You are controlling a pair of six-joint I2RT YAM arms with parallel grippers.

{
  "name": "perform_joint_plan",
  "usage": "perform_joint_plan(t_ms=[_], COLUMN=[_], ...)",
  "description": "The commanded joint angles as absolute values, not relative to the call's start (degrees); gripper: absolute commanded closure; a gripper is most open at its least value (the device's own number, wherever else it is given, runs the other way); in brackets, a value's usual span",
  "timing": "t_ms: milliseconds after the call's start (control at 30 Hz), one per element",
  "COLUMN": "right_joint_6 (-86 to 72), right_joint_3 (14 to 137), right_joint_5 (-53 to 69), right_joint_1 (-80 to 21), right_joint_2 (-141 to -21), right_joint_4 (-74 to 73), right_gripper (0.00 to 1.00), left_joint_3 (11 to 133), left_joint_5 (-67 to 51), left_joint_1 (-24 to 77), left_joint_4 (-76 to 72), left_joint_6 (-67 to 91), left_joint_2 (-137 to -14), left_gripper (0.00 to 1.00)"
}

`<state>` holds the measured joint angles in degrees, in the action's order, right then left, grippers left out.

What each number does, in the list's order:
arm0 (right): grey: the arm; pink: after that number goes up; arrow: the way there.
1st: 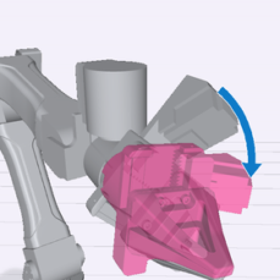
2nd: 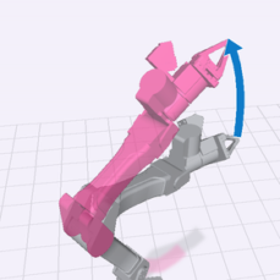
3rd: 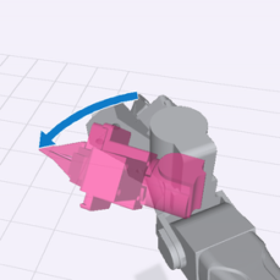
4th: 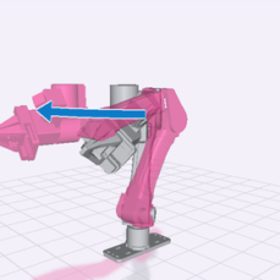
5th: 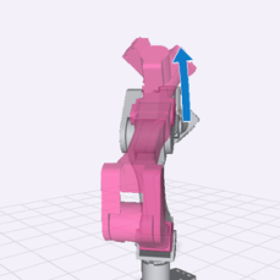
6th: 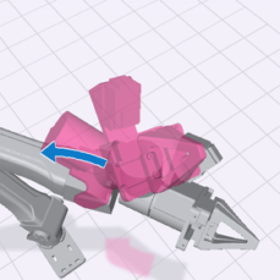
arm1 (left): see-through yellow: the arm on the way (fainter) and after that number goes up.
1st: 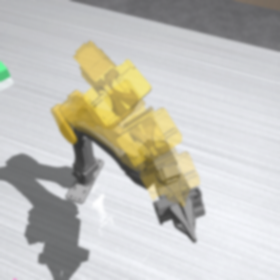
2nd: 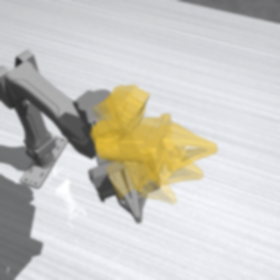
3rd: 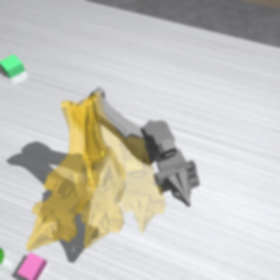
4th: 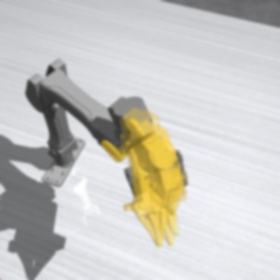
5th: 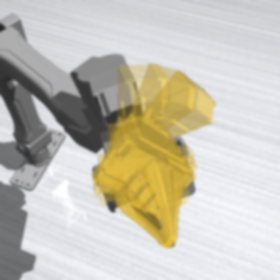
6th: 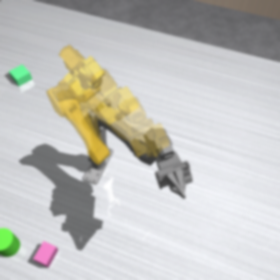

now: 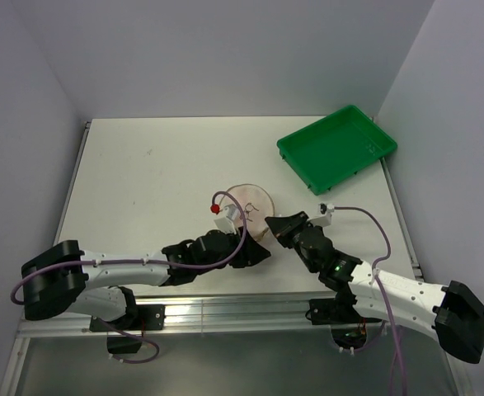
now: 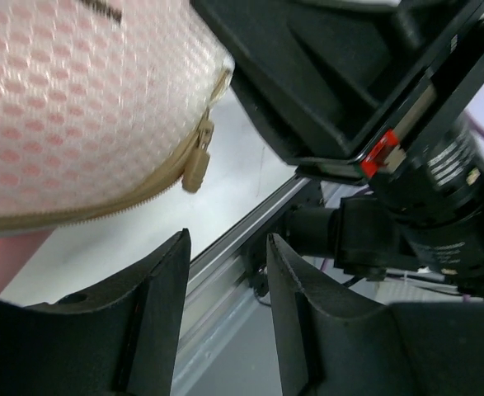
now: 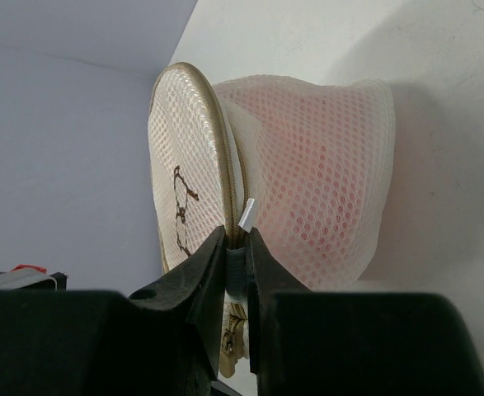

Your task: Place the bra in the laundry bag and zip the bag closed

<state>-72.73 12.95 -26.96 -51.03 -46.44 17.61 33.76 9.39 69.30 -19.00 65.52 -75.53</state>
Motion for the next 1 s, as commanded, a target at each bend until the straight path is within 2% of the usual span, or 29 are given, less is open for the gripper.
perform_joint_plan(t_ms=[0,233,633,867,967], right_joint_6=[-72.33,-72.07,-71.80,-70.75,-70.49], right_joint_3=[12.31,11.78,11.95,12.57,12.74], right_joint_5=[-28.65,-27.77,-26.63,-27.68,-27.68], right_joint_1=[-51.42,-51.42,-51.42,-51.42,-51.42], right_joint_2=[-45.00,-44.56,-45.35,-44.12,-44.12], right_joint_4=[21.00,21.01,21.71,20.13,20.04], right_gripper=[1.00,1.00,1.00,1.00,1.00], left_joint_3=[35.42,33.84,33.84,31.91,31.90], left_joint_5=[11.60,10.46,10.64,9.93,9.41], left_joint_1=[68.64,66.80,65.04,64.95,64.34], left_joint_4=[-25.84,-30.93,-30.50,-29.00,-29.18], left_joint_6=[66.18,66.89,65.22,65.83,65.48], left_joint_2=[-75.67,-77.96,-77.96,-77.34,-77.52], left_gripper=[0.52,0.54,0.60,0.51,0.51])
